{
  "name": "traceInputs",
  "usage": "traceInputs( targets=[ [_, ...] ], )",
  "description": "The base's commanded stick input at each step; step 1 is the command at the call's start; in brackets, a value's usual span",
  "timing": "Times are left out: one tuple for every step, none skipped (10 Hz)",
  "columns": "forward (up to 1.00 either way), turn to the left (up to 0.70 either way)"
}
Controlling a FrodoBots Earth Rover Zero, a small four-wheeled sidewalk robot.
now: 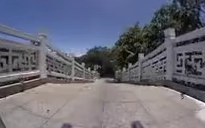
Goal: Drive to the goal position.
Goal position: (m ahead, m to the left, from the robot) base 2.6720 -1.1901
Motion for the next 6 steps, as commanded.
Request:
traceInputs(
  targets=[
    [0.7,0.0],
    [0.7,0.0],
    [0.7,0.0],
    [0.7,0.0],
    [0.7,0.0],
    [0.7,0.0]
  ],
)
